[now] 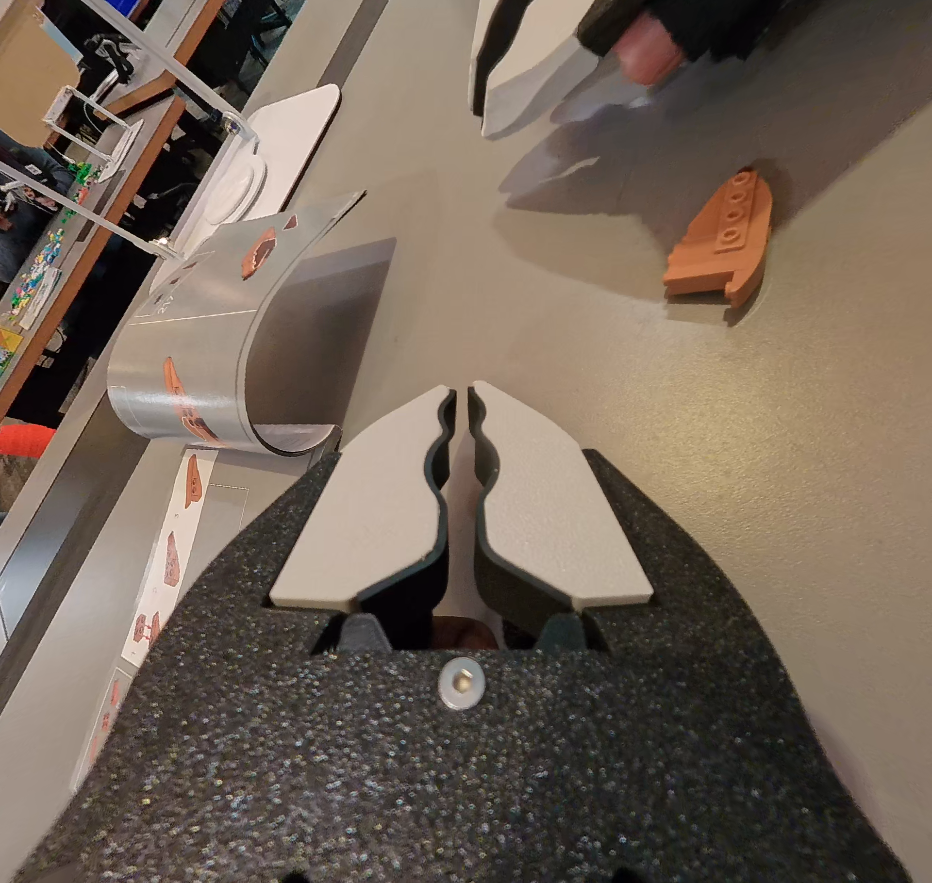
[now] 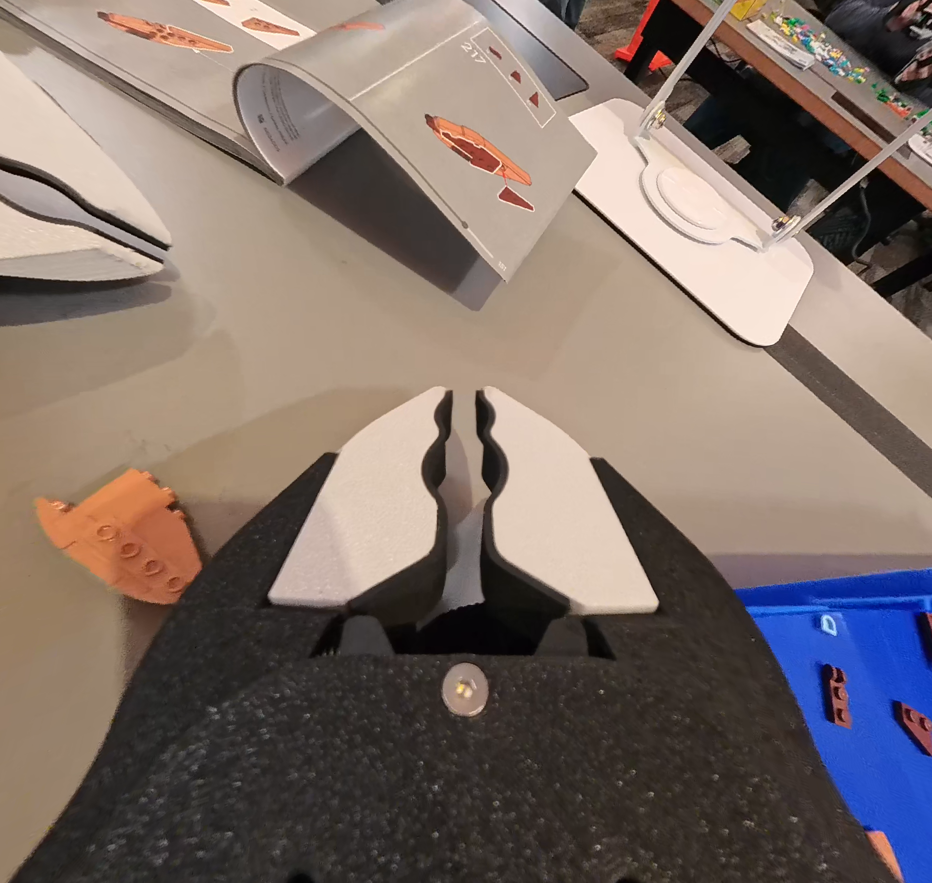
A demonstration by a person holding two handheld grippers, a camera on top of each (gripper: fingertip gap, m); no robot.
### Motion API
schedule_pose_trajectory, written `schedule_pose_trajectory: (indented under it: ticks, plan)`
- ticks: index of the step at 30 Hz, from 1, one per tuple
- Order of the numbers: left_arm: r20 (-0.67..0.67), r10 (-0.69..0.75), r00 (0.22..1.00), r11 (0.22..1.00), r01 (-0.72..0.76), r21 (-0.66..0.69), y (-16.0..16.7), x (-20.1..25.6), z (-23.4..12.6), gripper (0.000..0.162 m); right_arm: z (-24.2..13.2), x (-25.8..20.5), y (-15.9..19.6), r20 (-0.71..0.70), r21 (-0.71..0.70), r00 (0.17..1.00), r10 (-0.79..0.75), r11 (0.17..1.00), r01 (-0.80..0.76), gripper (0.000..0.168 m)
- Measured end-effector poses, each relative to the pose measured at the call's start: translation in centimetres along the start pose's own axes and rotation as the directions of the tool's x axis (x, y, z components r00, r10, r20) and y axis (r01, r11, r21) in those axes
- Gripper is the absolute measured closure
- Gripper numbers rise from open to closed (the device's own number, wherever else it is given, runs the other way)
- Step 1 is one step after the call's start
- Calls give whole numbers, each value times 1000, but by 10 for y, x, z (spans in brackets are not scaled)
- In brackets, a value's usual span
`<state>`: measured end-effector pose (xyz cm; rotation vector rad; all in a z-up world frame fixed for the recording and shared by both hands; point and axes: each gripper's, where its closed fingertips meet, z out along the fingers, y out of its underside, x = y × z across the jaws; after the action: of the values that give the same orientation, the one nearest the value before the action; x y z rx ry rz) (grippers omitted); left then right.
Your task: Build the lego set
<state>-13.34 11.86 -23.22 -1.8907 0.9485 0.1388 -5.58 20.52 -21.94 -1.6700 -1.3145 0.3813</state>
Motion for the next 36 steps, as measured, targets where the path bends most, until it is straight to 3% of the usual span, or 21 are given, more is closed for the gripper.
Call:
schedule_pose_trajectory:
  ticks: [3,6,9,11,15,18,21,36]
  plan:
    - [3,2,1000,1000,-2,1,0,-1,0,158,-23,-8,-15,70,-15,996,60,998,-59,148]
    - [5,-10,1000,1000,10,0,1,-2,0,158,-92,7,-52,98,55,992,77,995,-82,153]
    - [6,-1,1000,1000,1,-4,1,-1,0,158,-156,70,-66,-12,30,1000,3,1000,-2,156]
    - [6,4,1000,1000,-4,-5,1,-1,0,159,-174,135,-55,-135,-84,985,-108,992,97,158]
    - [6,3,1000,1000,-3,-5,0,-1,1,159,-140,226,27,-14,-412,986,-163,900,143,156]
    - [6,0,1000,1000,0,-3,1,-1,0,159,-96,261,86,65,-549,996,-58,832,85,153]
    - [5,-1,1000,1000,1,0,1,-2,0,159,-65,278,122,96,-616,995,-28,783,82,152]
    - [0,-3,1000,1000,3,-3,1,-1,0,160,-31,277,153,166,-624,978,129,781,3,146]
